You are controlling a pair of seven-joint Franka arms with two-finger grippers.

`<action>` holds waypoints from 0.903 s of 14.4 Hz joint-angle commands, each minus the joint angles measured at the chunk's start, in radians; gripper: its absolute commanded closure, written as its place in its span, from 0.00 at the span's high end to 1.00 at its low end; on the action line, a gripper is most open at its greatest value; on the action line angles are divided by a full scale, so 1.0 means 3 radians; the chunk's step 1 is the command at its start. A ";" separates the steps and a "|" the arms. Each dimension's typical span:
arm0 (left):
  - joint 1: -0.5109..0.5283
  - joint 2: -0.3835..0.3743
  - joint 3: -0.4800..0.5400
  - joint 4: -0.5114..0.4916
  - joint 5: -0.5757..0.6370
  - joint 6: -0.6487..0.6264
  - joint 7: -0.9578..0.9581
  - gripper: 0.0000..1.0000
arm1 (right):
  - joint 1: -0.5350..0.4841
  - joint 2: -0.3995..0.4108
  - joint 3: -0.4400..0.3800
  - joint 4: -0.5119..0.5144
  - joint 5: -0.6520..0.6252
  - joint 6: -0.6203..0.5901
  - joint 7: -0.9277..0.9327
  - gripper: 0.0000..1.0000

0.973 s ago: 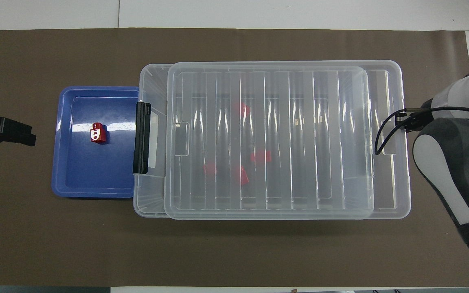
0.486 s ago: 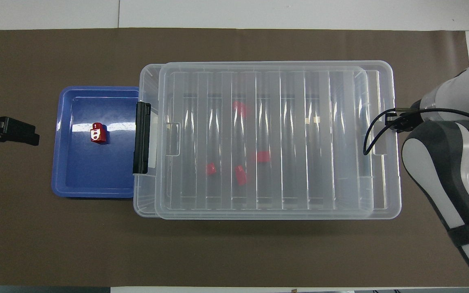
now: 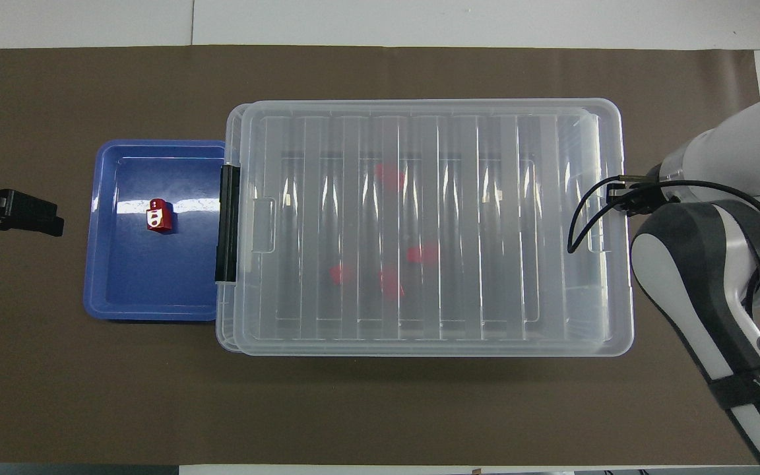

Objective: Place red block in blue tray from box
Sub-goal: 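Slide the lid closed over the box with the right gripper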

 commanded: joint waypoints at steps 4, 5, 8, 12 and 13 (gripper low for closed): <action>0.0056 -0.0023 -0.0001 -0.0016 -0.0044 -0.0003 0.0028 1.00 | -0.0014 -0.0066 0.0043 -0.0076 -0.0022 -0.0007 0.0080 0.00; 0.0056 -0.0023 -0.0001 -0.0016 -0.0044 -0.0003 0.0028 1.00 | -0.0014 -0.0066 0.0048 -0.0076 -0.0022 -0.0002 0.0085 0.00; 0.0051 -0.0023 -0.0001 -0.0016 -0.0044 -0.0003 0.0028 1.00 | -0.0014 -0.0066 0.0053 -0.0076 -0.0022 -0.0002 0.0116 0.00; 0.0051 -0.0023 -0.0001 -0.0016 -0.0044 -0.0003 0.0028 1.00 | -0.0019 -0.0066 0.0079 -0.0076 -0.0022 -0.0002 0.0121 0.00; 0.0051 -0.0023 -0.0001 -0.0016 -0.0044 -0.0003 0.0028 1.00 | -0.0014 -0.0066 0.0079 -0.0076 -0.0022 -0.0002 0.0121 0.00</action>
